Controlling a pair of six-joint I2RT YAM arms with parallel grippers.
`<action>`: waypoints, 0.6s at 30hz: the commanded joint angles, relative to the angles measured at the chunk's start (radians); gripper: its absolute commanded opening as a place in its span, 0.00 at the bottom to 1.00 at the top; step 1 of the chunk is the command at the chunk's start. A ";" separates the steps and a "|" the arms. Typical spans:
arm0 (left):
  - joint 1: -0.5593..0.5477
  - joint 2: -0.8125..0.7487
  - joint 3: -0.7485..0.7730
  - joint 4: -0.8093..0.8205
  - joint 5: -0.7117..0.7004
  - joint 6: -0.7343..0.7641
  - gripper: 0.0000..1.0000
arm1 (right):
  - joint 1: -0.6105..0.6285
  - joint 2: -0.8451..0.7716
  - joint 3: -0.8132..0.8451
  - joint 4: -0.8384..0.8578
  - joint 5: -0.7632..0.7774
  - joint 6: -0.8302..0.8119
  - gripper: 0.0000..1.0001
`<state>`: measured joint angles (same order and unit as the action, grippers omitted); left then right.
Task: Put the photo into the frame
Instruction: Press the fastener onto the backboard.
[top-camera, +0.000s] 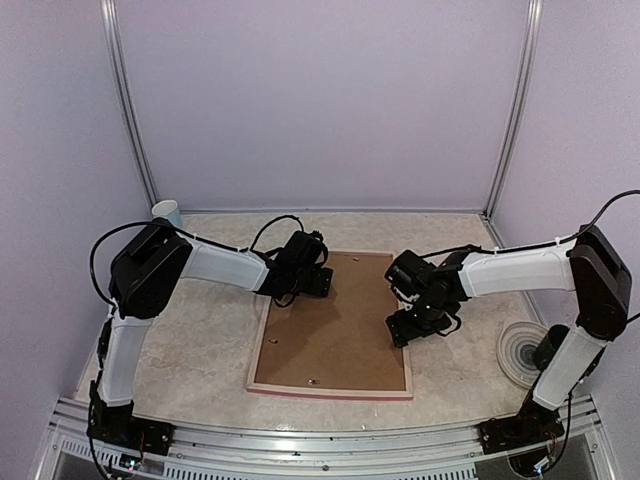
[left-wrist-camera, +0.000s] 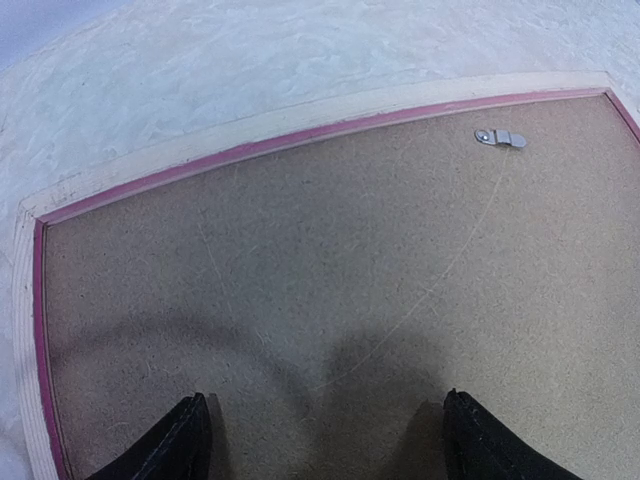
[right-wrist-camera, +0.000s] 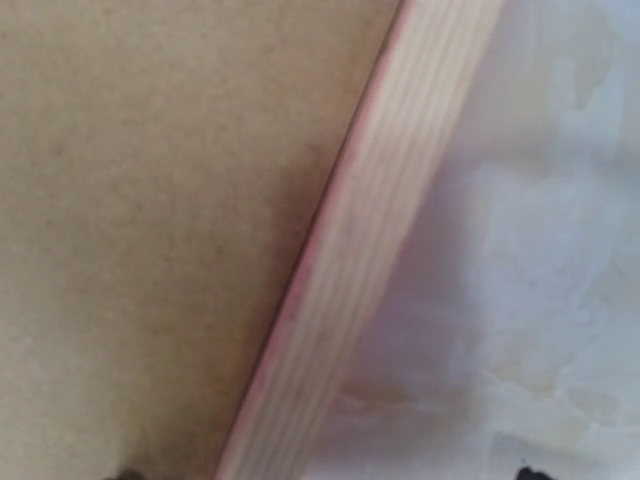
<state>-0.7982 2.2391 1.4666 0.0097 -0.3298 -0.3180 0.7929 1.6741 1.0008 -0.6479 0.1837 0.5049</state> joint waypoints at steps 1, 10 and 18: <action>0.014 0.054 -0.048 -0.105 0.066 -0.030 0.79 | 0.013 -0.008 0.002 -0.053 0.040 0.005 0.83; 0.014 0.053 -0.050 -0.103 0.065 -0.030 0.78 | 0.023 -0.005 0.025 -0.098 0.052 -0.017 0.82; 0.015 0.053 -0.053 -0.100 0.066 -0.032 0.78 | 0.024 0.021 0.045 -0.071 0.135 0.027 0.84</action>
<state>-0.7982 2.2379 1.4628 0.0154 -0.3298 -0.3180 0.8089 1.6741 1.0187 -0.7021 0.2470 0.5041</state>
